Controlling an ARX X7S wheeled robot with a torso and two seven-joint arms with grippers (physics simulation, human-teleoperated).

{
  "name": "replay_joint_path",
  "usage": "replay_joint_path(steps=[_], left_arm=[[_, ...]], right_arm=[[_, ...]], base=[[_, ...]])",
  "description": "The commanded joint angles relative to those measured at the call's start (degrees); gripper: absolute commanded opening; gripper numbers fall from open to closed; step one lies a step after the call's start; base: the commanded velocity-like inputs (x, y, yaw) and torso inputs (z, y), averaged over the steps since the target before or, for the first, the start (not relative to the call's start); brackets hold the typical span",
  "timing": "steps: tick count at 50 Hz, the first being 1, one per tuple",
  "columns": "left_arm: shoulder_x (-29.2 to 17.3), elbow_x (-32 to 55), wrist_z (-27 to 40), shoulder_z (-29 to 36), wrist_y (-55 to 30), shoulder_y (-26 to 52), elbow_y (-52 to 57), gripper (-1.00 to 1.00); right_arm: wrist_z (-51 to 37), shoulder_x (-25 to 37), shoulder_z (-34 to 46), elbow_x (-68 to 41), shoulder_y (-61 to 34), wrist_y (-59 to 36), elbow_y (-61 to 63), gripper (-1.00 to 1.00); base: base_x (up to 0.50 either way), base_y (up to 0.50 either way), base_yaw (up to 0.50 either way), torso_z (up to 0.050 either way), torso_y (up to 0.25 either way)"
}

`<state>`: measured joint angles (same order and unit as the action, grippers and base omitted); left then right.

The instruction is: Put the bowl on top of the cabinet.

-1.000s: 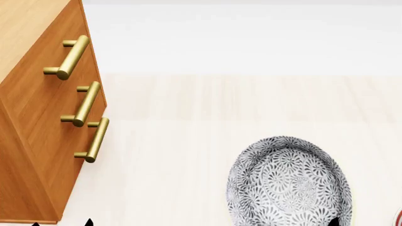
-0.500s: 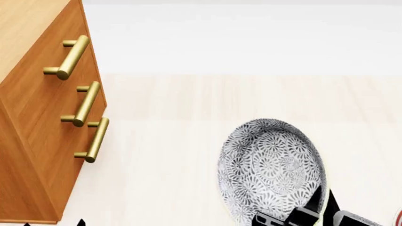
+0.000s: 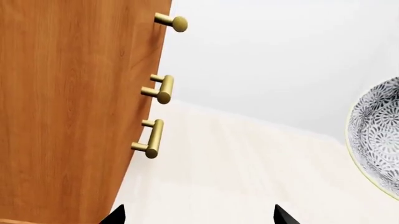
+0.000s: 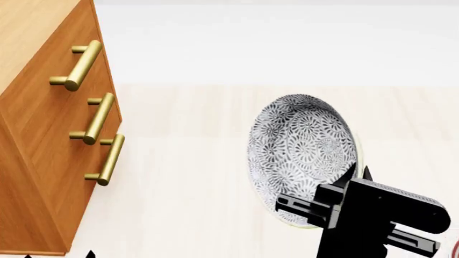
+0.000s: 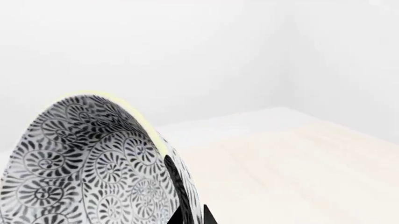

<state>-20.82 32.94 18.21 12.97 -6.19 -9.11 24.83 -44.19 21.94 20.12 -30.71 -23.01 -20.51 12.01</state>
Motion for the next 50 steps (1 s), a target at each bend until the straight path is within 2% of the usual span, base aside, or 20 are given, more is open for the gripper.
replay_joint_path(steps=[1,10,13,14,24,43,50], left_arm=[[-0.2,0.1,0.2,0.0,0.3,-0.2,0.3,1.0],[-0.4,0.3,0.3,-0.1,0.5,-0.3,0.5,1.0],[-0.4,0.2,0.2,0.0,0.5,-0.2,0.3,1.0],[-0.4,0.3,0.2,0.1,0.5,-0.2,0.3,1.0],[-0.6,0.6,0.3,-0.1,0.6,-0.2,0.2,1.0],[-1.0,0.9,0.8,-0.4,1.3,-0.8,0.7,1.0],[-1.1,1.1,0.8,-0.4,1.4,-0.8,0.6,1.0]], right_arm=[[-0.7,-2.0,2.4,4.8,-6.8,-1.3,-4.4,-1.0],[1.2,-3.3,4.8,6.7,-11.5,-2.2,-10.6,-1.0],[7.6,-2.6,6.6,5.3,-12.6,-0.5,-11.6,-1.0],[5.9,-3.2,5.5,5.1,-13.3,-1.2,-12.9,-1.0],[9.5,-4.0,8.1,6.0,-16.7,-1.5,-17.1,-1.0],[25.0,-3.9,11.7,5.2,-21.1,7.3,-24.6,-1.0],[25.1,-4.2,13.0,6.3,-21.9,7.0,-24.7,-1.0]], base=[[0.0,0.0,0.0,0.0,0.0],[0.0,0.0,0.0,0.0,0.001],[0.0,0.0,0.0,0.0,0.0],[0.0,0.0,0.0,0.0,0.0],[0.0,0.0,0.0,0.0,0.0],[0.0,0.0,0.0,0.0,0.001],[0.0,0.0,0.0,0.0,0.001]])
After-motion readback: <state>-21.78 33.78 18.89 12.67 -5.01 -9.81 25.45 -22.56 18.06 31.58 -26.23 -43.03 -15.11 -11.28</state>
